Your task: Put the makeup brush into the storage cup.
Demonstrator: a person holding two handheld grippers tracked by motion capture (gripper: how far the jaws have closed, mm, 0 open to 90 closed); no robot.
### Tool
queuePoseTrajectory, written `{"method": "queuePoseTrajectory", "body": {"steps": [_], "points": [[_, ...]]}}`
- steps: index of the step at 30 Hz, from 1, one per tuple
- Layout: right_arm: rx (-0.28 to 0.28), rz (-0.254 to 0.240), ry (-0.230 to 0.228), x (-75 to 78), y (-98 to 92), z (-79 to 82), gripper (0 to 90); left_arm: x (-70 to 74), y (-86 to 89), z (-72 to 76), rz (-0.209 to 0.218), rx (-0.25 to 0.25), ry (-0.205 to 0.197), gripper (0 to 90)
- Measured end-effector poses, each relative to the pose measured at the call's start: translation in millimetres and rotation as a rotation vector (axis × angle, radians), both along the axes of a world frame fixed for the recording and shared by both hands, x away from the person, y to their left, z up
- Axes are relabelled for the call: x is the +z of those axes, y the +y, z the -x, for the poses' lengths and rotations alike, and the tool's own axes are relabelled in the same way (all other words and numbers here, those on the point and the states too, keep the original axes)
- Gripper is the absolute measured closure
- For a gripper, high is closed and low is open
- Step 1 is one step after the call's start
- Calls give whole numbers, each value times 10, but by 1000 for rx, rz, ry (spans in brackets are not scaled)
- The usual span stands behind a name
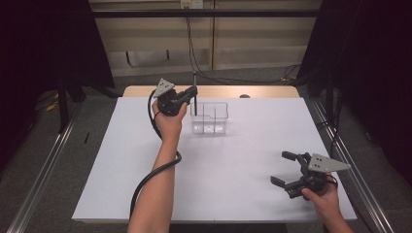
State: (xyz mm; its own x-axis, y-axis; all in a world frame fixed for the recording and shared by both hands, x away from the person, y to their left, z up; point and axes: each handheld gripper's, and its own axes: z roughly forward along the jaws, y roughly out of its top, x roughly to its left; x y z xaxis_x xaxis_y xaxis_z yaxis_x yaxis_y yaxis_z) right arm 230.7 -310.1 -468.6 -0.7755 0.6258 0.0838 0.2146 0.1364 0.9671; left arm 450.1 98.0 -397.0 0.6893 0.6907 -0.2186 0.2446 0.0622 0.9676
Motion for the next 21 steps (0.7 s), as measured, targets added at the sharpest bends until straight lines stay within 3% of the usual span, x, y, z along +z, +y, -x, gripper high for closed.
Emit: {"method": "queuePoseTrajectory", "body": {"steps": [21], "points": [[4, -1, -1, -1, 10, -1, 0, -56, 38, 15, -9, 7, 8, 840]]}}
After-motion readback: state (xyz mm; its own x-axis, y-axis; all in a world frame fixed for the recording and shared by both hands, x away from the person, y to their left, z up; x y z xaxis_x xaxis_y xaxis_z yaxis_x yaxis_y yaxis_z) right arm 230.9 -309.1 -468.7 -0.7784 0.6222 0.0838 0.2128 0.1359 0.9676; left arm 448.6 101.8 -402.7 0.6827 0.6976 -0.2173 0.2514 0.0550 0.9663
